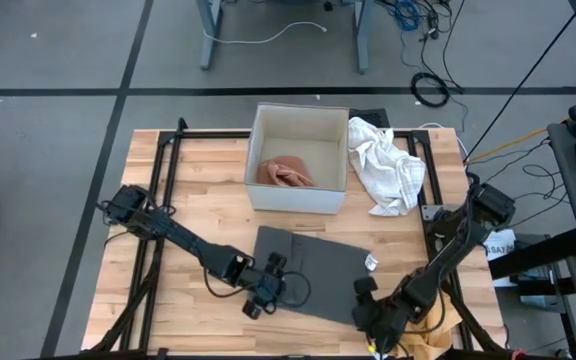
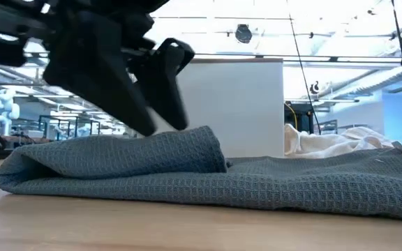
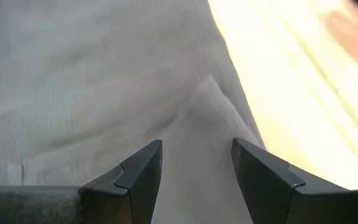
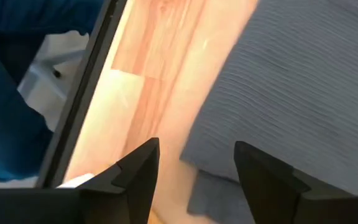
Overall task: Fold towel
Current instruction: Fold the gray towel
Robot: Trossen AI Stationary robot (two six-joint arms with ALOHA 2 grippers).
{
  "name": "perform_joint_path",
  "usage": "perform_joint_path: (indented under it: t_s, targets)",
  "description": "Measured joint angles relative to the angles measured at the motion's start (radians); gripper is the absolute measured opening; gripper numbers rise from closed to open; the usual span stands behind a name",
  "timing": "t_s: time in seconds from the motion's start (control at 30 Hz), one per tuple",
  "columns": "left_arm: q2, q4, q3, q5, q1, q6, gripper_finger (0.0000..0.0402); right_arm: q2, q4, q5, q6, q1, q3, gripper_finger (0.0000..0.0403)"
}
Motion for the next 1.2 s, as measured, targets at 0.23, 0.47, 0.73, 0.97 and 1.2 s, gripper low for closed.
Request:
perform_joint_path:
  t_s: [0.23,0.47,0.73,0.97,1.2]
  targets:
    - [0.043,0.019,0.001,0.036,-0.001,0.003,0.0202,0.082,-0.024,0.011,0.001,0.007,0.002,0.0186]
    - [0.087,0.029,0.001,0.062,-0.003,-0.006,0.0202,0.096,-0.059,0.017,0.041,0.006,0.004,0.0137]
    - [0.090,0.044,0.001,0.063,-0.013,0.000,0.0202,0.089,-0.105,0.009,0.062,0.005,0.016,0.0010]
    - [0.090,0.046,0.001,0.104,-0.014,0.005,0.0202,0.076,-0.377,0.092,-0.062,-0.013,0.201,0.0003]
    - [0.090,0.056,0.001,0.105,-0.016,0.013,0.0202,0.075,-0.440,0.186,-0.353,-0.091,0.367,0.0001]
